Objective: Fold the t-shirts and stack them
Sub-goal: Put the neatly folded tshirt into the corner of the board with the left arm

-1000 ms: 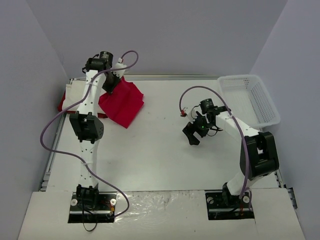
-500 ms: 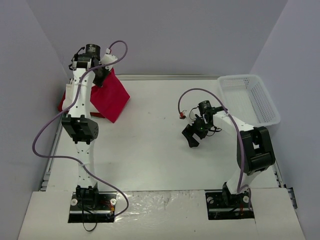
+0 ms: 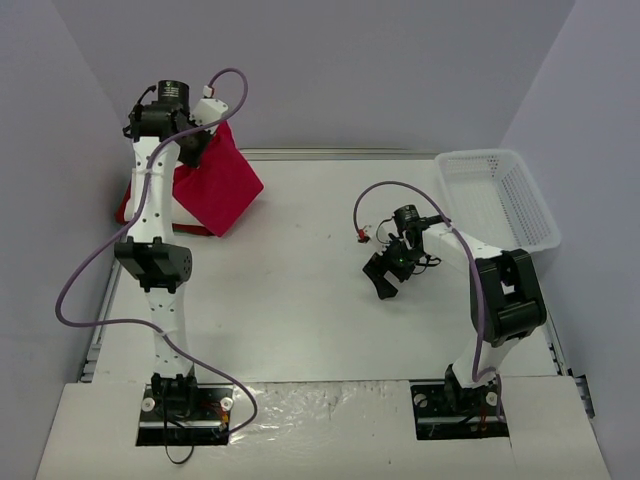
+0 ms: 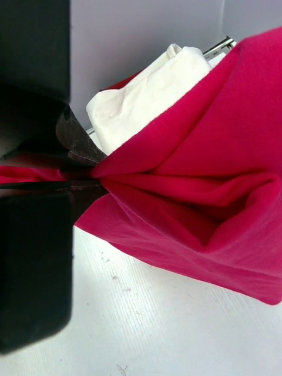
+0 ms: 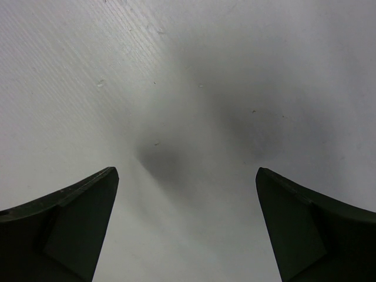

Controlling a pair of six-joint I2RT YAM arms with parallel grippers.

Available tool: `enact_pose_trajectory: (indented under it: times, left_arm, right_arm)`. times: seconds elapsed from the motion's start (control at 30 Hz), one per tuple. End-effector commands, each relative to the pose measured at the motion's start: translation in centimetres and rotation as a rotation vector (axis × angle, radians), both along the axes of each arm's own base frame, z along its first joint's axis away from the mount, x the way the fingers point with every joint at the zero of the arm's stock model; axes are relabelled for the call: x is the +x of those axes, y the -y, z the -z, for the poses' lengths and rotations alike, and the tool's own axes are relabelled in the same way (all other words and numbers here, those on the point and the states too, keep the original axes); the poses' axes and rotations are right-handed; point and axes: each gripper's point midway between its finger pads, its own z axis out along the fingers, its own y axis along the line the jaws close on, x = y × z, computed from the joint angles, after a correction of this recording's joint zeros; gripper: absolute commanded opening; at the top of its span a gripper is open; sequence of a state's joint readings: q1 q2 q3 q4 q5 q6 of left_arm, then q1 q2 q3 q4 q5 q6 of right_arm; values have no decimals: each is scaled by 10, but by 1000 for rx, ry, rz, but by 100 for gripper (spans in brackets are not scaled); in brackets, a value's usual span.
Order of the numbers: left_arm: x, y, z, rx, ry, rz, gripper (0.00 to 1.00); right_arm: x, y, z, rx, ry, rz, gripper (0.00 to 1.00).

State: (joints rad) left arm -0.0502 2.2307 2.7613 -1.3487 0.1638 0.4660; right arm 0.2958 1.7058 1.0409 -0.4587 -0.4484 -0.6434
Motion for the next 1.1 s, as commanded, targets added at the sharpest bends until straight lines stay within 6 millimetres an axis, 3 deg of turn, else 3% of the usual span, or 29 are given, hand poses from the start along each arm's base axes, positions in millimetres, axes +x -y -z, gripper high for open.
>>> enact_pose_trajectory:
  times: [0.0,0.33,0.47,0.53,0.57,0.6,0.67,0.7,0.8,0.83,0.87,0.93,0.97,1.03,1.07]
  left_arm:
    - [-18,-21,-37,15,71,-39,2]
    - [-9,-73,-30,15,78,-124,2]
    - [2,-88,-15,46,62,-146,2]
    - [9,-105,-3,79,54,-180,3]
    - [12,-122,-1,137,56,-231,14]
    - [21,-136,-2,158,93,-270,63]
    - [26,-145,10,174,77,-264,89]
    - [26,-158,9,217,81,-306,94]
    - [29,-180,-16,259,169,-411,94]
    - [24,-182,-35,261,215,-437,94]
    - [22,-184,-35,272,217,-451,94]
    - [15,-189,-69,307,314,-494,94]
    - [13,-190,-66,311,308,-498,94]
    - [1,-189,-85,309,348,-516,94]
    - [-3,-187,-85,299,344,-510,94]
  right_arm:
    - [-9,4,6,-25,-35,-1,100]
    - [-10,8,9,-45,-43,3,100]
    - [-11,9,10,-48,-44,7,100]
    - [-12,10,11,-53,-48,9,100]
    - [-12,11,12,-53,-51,10,100]
    - [-13,12,13,-56,-56,15,100]
    - [-14,12,12,-52,-57,15,100]
    - [-15,12,13,-52,-58,14,100]
    - [-17,13,13,-49,-62,15,100]
    - [-18,13,14,-49,-66,13,100]
    - [-19,12,15,-45,-71,11,100]
    - [-19,13,15,-52,-70,13,100]
    - [-19,14,15,-55,-71,14,100]
    - [-16,14,14,-60,-63,18,100]
    - [-15,14,13,-60,-60,20,100]
